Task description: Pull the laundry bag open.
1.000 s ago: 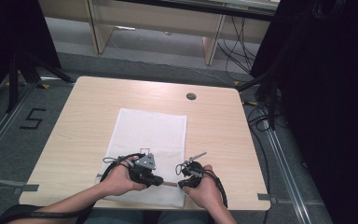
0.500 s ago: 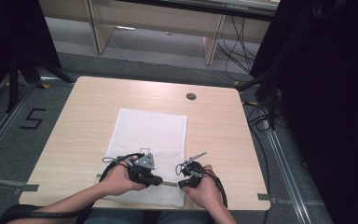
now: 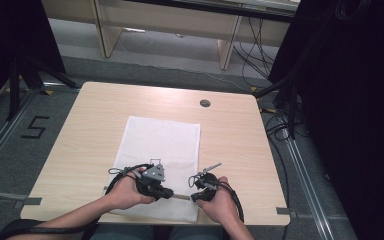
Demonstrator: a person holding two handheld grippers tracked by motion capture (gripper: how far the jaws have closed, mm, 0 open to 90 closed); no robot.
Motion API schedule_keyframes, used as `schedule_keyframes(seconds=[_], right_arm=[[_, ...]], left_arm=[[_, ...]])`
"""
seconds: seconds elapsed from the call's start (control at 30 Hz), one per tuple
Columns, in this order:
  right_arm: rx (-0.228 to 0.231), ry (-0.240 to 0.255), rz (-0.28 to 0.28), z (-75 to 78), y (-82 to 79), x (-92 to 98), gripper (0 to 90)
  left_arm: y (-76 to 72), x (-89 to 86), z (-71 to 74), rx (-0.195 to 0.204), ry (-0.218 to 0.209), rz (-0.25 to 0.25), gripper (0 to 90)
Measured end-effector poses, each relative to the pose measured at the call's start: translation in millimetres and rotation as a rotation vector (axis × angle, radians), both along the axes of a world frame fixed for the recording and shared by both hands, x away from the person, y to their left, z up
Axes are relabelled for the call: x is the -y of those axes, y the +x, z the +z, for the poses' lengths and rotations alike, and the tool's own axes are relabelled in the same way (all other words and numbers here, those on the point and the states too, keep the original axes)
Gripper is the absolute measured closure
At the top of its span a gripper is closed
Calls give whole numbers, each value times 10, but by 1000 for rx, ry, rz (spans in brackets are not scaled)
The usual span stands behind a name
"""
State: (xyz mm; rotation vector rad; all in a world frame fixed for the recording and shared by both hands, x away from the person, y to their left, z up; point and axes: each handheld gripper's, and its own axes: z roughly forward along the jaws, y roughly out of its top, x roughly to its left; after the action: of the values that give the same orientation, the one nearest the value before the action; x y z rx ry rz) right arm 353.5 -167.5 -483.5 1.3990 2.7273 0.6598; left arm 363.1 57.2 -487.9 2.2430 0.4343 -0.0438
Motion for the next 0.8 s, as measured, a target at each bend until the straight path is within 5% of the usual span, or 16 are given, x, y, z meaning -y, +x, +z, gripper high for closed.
schedule_keyframes(seconds=[0.8], right_arm=[[13, 2, 12, -3, 2, 3, 900]], left_arm=[[-1, -61, 29, -15, -5, 14, 873]])
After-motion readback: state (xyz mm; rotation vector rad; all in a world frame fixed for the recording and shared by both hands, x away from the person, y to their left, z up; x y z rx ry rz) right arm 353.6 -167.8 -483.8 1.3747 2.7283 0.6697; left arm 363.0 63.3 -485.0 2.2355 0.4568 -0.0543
